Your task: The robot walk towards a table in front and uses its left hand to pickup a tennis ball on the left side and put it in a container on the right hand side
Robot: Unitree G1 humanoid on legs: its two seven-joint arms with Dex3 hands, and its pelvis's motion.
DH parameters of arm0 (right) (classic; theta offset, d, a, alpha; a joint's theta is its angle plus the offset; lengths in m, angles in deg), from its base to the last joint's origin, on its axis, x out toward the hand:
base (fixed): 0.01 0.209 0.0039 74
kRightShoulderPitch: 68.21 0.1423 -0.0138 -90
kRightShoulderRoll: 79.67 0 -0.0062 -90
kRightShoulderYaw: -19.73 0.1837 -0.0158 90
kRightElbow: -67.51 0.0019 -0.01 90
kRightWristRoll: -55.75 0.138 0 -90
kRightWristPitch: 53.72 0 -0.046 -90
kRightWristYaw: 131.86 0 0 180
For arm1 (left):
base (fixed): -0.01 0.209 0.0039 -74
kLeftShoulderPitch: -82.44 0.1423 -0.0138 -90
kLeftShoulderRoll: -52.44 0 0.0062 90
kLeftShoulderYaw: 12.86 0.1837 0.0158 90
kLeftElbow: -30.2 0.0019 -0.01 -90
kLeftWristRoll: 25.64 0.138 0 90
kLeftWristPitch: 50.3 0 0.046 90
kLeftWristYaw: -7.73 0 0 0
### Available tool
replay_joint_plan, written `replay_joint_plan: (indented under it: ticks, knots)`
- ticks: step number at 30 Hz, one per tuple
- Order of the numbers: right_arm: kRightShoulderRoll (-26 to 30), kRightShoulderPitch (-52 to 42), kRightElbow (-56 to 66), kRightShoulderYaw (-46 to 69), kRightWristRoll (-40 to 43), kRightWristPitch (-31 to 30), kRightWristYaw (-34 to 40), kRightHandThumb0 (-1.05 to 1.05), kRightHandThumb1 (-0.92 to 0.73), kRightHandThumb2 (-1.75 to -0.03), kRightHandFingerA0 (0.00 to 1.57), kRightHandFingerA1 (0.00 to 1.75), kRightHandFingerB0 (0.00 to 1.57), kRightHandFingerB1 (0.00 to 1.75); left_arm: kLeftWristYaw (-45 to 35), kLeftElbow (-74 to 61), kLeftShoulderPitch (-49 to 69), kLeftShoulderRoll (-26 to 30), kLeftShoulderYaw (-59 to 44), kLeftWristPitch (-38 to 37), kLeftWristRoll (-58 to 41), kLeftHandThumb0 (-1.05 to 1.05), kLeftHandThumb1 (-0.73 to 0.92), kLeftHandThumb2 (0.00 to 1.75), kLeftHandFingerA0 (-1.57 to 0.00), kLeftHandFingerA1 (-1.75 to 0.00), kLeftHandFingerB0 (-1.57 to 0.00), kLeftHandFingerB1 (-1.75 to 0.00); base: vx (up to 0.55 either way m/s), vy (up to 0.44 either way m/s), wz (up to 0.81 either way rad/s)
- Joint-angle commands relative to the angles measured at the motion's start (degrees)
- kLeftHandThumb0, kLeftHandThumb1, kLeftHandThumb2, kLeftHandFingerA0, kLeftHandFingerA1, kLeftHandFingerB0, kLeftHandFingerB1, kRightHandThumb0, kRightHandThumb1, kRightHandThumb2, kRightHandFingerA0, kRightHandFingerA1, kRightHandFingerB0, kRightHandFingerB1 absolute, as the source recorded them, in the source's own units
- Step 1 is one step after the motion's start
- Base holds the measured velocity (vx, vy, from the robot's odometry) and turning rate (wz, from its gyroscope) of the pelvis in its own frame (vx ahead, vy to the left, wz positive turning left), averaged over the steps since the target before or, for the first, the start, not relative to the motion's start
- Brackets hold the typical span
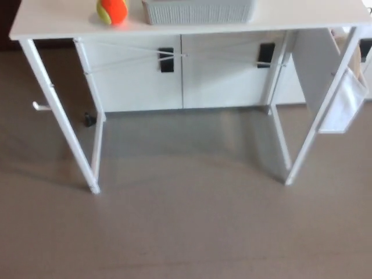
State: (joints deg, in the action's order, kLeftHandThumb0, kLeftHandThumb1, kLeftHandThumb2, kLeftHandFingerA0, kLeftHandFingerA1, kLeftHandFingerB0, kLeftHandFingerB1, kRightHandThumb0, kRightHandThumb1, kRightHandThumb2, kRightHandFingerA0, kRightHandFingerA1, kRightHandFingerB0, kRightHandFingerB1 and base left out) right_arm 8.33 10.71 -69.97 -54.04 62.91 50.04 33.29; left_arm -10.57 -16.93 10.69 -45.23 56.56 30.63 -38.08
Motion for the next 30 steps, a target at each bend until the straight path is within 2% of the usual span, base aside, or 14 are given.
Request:
replay_joint_plan:
  ticks: [1,7,20,24,25,30]
  knots:
    - [0.7,-0.7,0.1,0.0,-0.1,0.6,0.7,-0.12,-0.51,-0.54,0.59,0.45,0.42,0.39,-0.8,2.1,-0.1,0.7,-0.3,-1.9,-0.7,-0.23,0.58,0.59,-0.39,-0.35,-0.29,-0.31,0.45,0.102,0.03]
    - [0.8,-0.9,0.0,-0.2,0.0,1.6,0.0,-0.13,-0.51,-0.55,0.58,0.45,0.42,0.39,-0.1,-0.2,0.7,0.9,0.6,-1.7,0.2,-0.24,0.57,0.57,-0.42,-0.34,-0.3,-0.31,0.34,0.026,0.11]
    - [0.8,-0.9,-0.1,-0.3,-0.1,1.3,0.5,-0.15,-0.5,-0.54,0.58,0.45,0.41,0.39,0.6,-0.9,0.5,1.5,1.5,-0.3,0.5,-0.23,0.59,0.58,-0.42,-0.34,-0.3,-0.31,0.38,-0.104,0.0]
    - [0.6,-1.3,-0.3,0.0,0.3,1.7,0.3,-0.19,-0.47,-0.56,0.56,0.47,0.41,0.41,0.3,-0.8,0.9,1.8,1.9,-0.9,0.7,-0.26,0.6,0.59,-0.41,-0.35,-0.32,-0.32,0.22,0.039,-0.15]
    - [0.6,-1.4,-0.4,-0.1,0.2,2.0,0.4,-0.11,-0.51,-0.54,0.58,0.45,0.42,0.39,0.0,-0.7,1.0,1.8,1.9,-0.9,0.5,-0.26,0.6,0.59,-0.43,-0.35,-0.33,-0.32,0.27,0.114,-0.22]
    - [0.5,-2.2,0.1,-0.2,0.1,1.9,0.4,-0.15,-0.5,-0.54,0.62,0.46,0.43,0.39,0.1,0.5,0.8,2.1,2.0,-1.7,0.5,-0.23,0.58,0.58,-0.44,-0.34,-0.34,-0.32,0.28,0.152,0.0]
